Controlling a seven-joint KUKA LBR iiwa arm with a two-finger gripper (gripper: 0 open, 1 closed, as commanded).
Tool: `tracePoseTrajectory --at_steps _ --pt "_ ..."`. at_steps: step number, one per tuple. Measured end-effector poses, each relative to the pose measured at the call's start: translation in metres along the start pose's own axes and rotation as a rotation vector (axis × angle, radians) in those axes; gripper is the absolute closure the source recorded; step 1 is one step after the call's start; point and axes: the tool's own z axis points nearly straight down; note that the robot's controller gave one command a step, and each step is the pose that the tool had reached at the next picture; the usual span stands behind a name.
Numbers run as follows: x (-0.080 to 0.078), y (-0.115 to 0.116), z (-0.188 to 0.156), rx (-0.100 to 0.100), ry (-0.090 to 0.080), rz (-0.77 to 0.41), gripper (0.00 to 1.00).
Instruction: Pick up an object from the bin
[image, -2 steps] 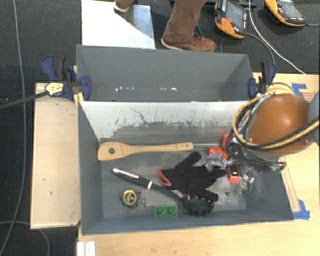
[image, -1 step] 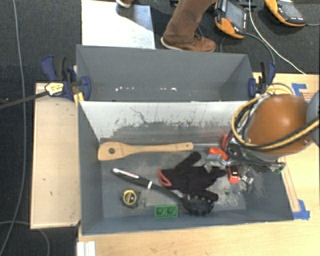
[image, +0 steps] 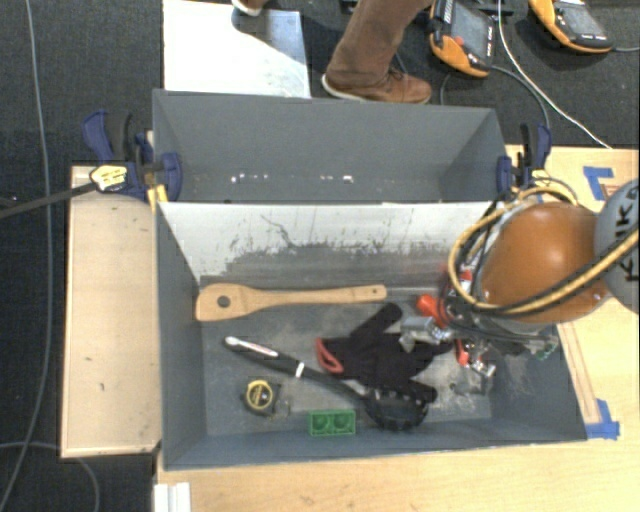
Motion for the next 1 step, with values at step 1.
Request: tracePoseTrajectory --at_steps 1 --pt "-0.0689 -0.0288 -0.0250 0.006 -0.009 0.036 0.00"
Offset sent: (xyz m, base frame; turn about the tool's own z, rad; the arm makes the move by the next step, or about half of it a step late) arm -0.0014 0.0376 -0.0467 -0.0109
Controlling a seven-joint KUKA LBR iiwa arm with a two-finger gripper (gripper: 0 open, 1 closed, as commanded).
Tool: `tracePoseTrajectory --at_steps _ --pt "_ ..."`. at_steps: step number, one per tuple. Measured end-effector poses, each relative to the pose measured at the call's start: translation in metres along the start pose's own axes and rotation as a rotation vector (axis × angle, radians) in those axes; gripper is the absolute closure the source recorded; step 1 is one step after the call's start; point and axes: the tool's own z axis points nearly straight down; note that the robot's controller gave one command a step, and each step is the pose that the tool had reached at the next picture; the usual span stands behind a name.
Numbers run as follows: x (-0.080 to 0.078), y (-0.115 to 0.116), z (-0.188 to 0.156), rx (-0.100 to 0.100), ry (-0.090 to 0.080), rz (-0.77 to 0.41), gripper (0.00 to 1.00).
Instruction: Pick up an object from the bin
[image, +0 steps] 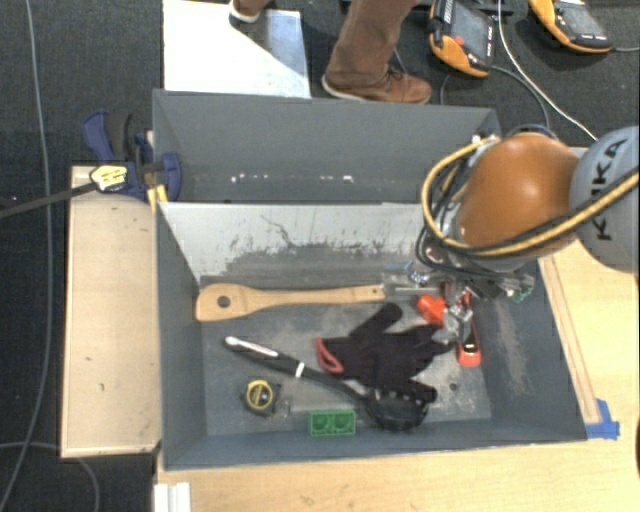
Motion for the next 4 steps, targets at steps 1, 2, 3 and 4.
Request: tracePoseTrajectory --at_steps 1,2,3,4 --pt "0.049 0.060 0.074 -0.030 0.024 -0.051 0.00" --pt "0.005 0.028 0.071 0.006 -0.009 0.062 1.00" --pt "0.005 0.028 0.071 0.006 -0.009 0.063 1.00" --pt "0.008 -0.002 0.072 0.011 -0.015 -0.044 1.00"
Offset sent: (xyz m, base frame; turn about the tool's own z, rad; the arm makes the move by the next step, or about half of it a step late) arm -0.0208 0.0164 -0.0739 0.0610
